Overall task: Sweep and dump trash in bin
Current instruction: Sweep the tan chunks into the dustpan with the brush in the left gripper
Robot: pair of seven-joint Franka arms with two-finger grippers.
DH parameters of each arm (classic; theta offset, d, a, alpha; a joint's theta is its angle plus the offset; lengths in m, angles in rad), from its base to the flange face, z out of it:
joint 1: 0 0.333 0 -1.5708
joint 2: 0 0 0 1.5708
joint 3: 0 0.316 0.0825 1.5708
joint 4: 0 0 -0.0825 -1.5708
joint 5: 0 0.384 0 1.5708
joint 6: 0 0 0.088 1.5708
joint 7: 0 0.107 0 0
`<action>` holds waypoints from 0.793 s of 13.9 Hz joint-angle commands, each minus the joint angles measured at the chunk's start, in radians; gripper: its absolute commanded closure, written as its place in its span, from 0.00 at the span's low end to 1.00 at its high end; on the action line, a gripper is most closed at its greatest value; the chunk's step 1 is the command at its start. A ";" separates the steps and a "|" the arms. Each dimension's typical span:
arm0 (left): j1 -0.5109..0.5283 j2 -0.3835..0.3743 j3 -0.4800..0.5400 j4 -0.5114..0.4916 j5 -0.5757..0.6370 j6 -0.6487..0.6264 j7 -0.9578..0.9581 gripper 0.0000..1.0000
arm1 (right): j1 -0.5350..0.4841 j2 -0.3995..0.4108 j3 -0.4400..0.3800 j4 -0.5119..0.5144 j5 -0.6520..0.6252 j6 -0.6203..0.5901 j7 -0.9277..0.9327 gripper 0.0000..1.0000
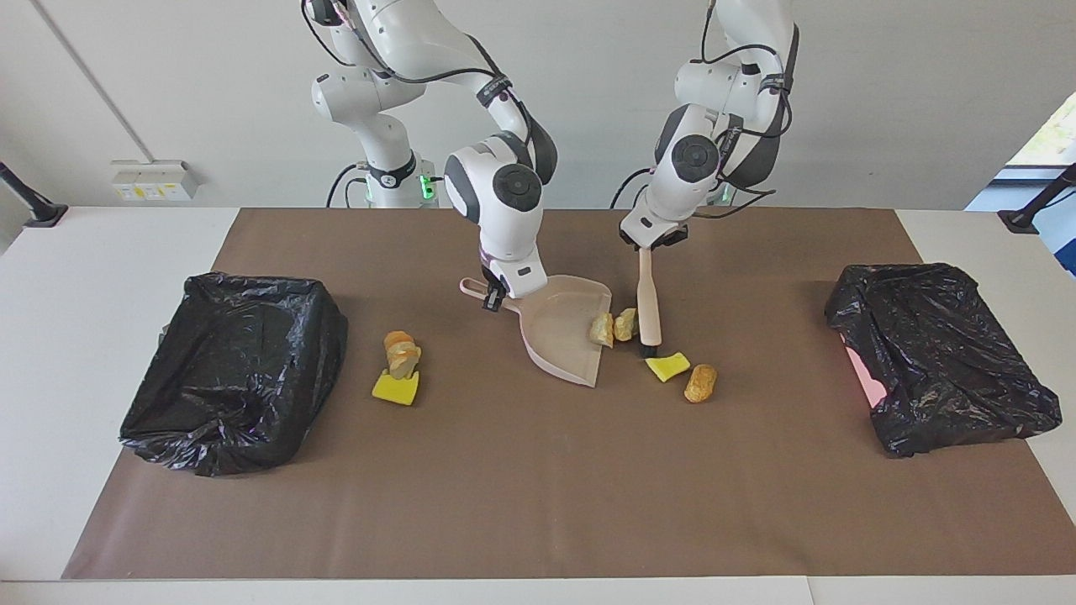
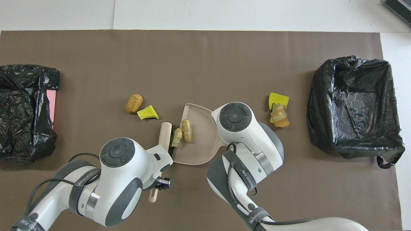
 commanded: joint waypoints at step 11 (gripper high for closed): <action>0.134 0.061 0.023 0.241 0.246 -0.145 0.106 1.00 | -0.005 -0.020 0.005 -0.034 -0.016 0.019 -0.012 1.00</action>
